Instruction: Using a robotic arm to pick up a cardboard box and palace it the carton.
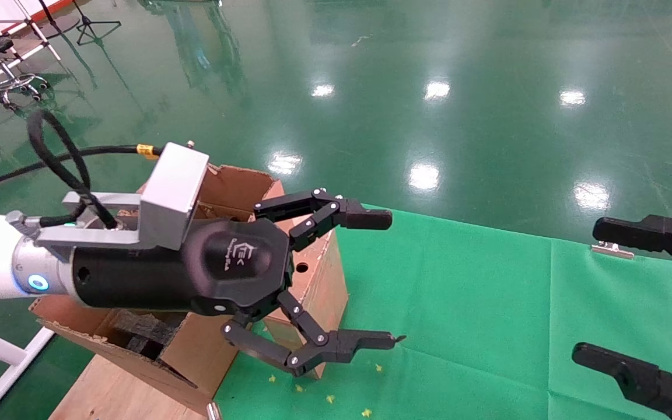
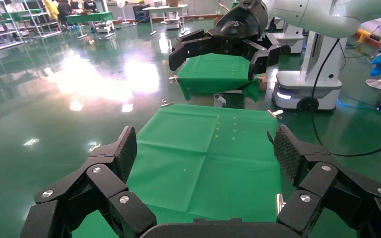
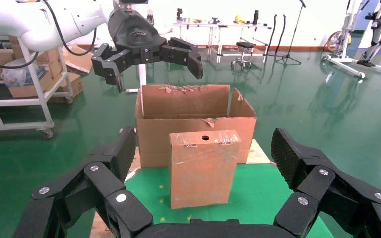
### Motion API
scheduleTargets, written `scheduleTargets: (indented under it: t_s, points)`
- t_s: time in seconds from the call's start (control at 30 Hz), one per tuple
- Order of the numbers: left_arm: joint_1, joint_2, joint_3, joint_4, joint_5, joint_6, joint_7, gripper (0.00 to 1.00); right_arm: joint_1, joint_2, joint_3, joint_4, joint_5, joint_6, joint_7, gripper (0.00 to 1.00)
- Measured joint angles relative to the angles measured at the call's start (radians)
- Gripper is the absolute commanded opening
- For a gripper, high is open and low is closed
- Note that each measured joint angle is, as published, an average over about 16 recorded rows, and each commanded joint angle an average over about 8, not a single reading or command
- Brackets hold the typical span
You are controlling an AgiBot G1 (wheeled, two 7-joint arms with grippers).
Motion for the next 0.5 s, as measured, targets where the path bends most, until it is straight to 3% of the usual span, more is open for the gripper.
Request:
scheduleTargets:
  t_s: [0.4, 0.43, 0.5]
  points:
    - [0.000, 0.000, 0.000, 0.000, 0.000, 0.000, 0.000, 1.00, 0.000, 0.000, 0.000, 0.000, 0.000, 0.000, 0.000, 0.98]
    - [0.000, 0.000, 0.000, 0.000, 0.000, 0.000, 0.000, 1.00, 0.000, 0.000, 0.000, 0.000, 0.000, 0.000, 0.000, 0.90]
    - [0.000, -0.001, 0.000, 0.000, 0.002, -0.001, 0.000, 1.00, 0.000, 0.000, 0.000, 0.000, 0.000, 0.000, 0.000, 0.66]
